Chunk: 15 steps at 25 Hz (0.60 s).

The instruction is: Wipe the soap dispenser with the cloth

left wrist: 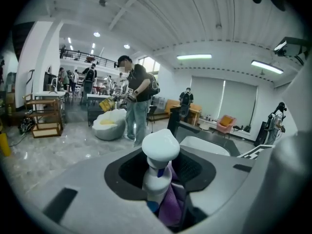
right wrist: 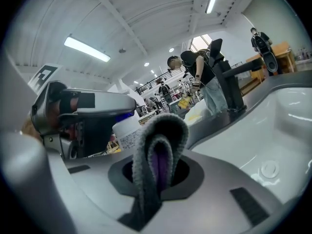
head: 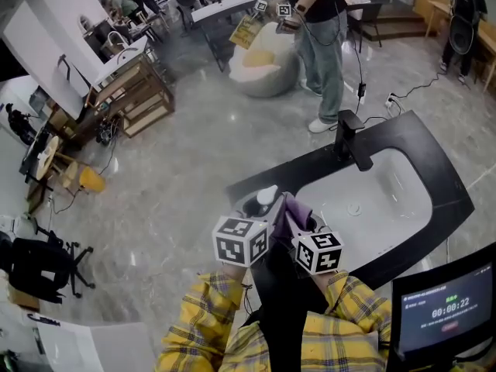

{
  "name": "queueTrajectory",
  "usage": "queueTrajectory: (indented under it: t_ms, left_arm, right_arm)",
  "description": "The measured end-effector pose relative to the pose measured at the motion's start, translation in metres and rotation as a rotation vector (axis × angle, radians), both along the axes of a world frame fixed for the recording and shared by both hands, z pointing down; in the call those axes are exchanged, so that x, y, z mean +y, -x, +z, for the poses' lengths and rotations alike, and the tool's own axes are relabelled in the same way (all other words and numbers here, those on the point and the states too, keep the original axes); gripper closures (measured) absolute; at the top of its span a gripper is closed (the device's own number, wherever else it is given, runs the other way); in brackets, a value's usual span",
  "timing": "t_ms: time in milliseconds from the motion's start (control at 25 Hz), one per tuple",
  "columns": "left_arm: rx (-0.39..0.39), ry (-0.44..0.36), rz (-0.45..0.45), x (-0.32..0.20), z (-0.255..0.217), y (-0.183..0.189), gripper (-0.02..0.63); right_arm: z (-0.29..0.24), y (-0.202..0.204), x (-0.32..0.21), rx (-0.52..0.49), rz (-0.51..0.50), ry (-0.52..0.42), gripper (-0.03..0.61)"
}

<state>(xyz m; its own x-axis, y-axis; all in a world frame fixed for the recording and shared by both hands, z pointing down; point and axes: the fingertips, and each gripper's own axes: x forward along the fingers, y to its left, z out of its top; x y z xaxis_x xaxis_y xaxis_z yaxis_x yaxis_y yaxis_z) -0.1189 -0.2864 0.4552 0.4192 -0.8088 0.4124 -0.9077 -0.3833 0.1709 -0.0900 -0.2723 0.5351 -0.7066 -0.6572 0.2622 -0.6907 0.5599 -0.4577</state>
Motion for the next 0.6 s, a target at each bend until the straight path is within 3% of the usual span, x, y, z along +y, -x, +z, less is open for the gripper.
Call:
queueTrajectory:
  t_ms: [360,600]
  left_arm:
    - [0.094,-0.058,0.093,0.007,-0.006,-0.004,0.432]
    - [0.079,-0.128,0.151,0.015,-0.008,-0.001,0.409]
  right_arm:
    - [0.003,0.002,0.0,0.04,-0.018,-0.015,0.537]
    - [0.011,0.0,-0.002,0.098,-0.043,-0.039,0.537]
